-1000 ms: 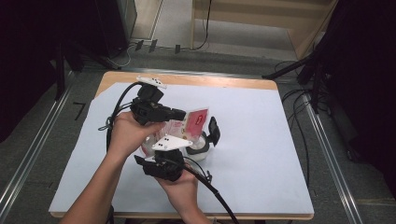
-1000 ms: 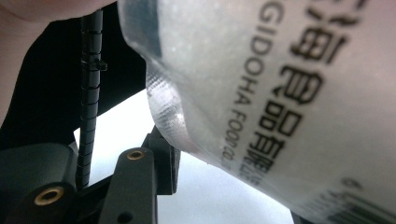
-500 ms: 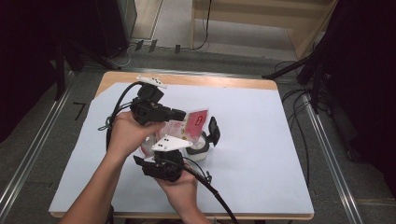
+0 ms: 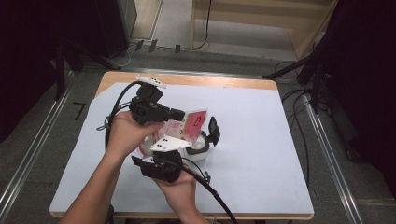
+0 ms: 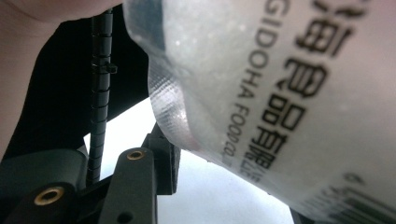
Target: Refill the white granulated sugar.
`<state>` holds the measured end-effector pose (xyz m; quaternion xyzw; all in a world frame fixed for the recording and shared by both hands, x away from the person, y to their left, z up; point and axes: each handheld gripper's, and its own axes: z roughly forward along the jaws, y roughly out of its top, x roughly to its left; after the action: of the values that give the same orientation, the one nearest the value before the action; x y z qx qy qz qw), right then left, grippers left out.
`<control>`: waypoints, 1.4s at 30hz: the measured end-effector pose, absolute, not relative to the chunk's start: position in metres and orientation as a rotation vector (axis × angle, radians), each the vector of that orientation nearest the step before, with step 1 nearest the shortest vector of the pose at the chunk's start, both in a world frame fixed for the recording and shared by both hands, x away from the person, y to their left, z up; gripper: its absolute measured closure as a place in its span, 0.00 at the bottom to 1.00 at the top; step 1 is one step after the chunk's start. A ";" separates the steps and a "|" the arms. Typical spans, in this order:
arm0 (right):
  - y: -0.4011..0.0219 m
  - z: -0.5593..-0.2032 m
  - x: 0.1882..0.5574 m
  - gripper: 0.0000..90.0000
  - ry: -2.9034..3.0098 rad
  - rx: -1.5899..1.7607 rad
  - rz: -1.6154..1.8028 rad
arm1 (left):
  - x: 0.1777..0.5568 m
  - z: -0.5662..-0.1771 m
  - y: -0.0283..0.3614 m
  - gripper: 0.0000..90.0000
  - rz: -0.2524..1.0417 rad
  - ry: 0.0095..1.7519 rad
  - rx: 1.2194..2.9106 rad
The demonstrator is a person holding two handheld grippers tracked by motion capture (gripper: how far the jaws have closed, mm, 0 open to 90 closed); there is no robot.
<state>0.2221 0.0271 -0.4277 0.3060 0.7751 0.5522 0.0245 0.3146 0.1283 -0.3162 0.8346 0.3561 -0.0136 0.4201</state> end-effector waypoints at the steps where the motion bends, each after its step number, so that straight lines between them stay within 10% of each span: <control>1: 0.027 -0.428 0.222 0.64 2.400 0.949 1.713 | 0.314 -0.316 0.128 0.98 -0.033 0.894 2.092; 42: 0.032 -0.428 0.220 0.67 2.408 0.920 1.700 | 0.313 -0.315 0.129 0.97 -0.039 0.887 2.104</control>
<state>0.2204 0.0315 -0.4284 0.2978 0.7796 0.5502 0.0268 0.3128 0.1291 -0.3147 0.8377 0.3534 -0.0155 0.4160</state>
